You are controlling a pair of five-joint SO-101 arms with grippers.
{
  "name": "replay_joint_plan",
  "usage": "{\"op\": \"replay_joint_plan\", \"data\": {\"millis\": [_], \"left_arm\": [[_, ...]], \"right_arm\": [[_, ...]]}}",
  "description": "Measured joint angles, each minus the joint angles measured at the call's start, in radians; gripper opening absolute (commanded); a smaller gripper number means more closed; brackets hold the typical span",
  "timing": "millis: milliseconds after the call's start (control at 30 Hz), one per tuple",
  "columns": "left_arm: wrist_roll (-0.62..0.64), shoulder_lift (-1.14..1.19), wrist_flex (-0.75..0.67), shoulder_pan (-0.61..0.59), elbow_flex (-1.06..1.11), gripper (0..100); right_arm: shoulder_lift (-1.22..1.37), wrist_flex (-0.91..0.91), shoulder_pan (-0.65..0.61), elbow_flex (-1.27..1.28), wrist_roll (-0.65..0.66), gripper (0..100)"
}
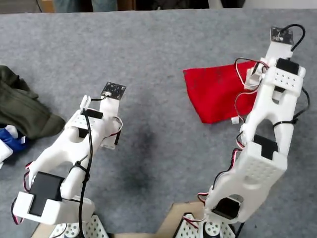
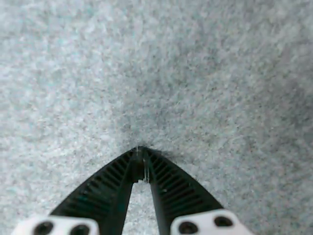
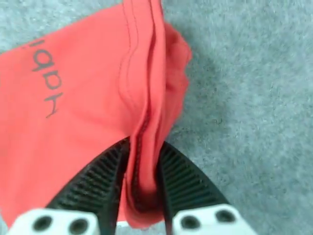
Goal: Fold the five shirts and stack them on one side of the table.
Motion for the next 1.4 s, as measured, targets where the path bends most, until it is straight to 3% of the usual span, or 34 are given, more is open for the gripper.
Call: {"op": "replay_joint_plan", "data": {"millis": [167, 267, 433, 533, 633, 733, 933, 1100, 1167, 1400], "left_arm": [[0.000, 0.000, 0.023, -0.005, -0.025, 3], [-0.003, -0.017, 0.164, -0.068, -0.132, 4], [-0.009, -0.084, 0.499, -0.298, -0.473, 26], [-0.008, -0.075, 0.654, -0.496, -0.710, 27], [-0.008, -0.002, 0.674, -0.674, -0.910, 27], [-0.006, 0.138, 0.635, -0.783, -1.022, 27], [0.077, 0.494, 0.582, -0.792, -1.209, 27], [0.127, 0.733, 0.606, -0.779, -1.375, 10], [0.130, 0.775, 0.631, -0.778, -1.453, 3], [0.130, 0.793, 0.813, -0.718, -1.712, 3]], "right_arm": [[0.000, 0.064, 0.000, -0.032, 0.000, 40.4], [0.000, 0.110, 0.000, -0.083, 0.000, 48.2], [-0.002, 0.213, 0.000, -0.226, 0.000, 38.7], [-0.002, 0.288, -0.003, -0.315, 0.000, 28.6], [-0.002, 0.358, -0.038, -0.370, 0.000, 19.8], [-0.002, 0.402, -0.081, -0.397, 0.000, 18.8], [-0.002, 0.433, -0.140, -0.407, 0.000, 18.8], [-0.003, 0.476, -0.167, -0.434, 0.000, 18.5], [-0.003, 0.494, -0.166, -0.456, 0.000, 18.5], [-0.003, 0.517, -0.164, -0.505, 0.000, 18.5]]}}
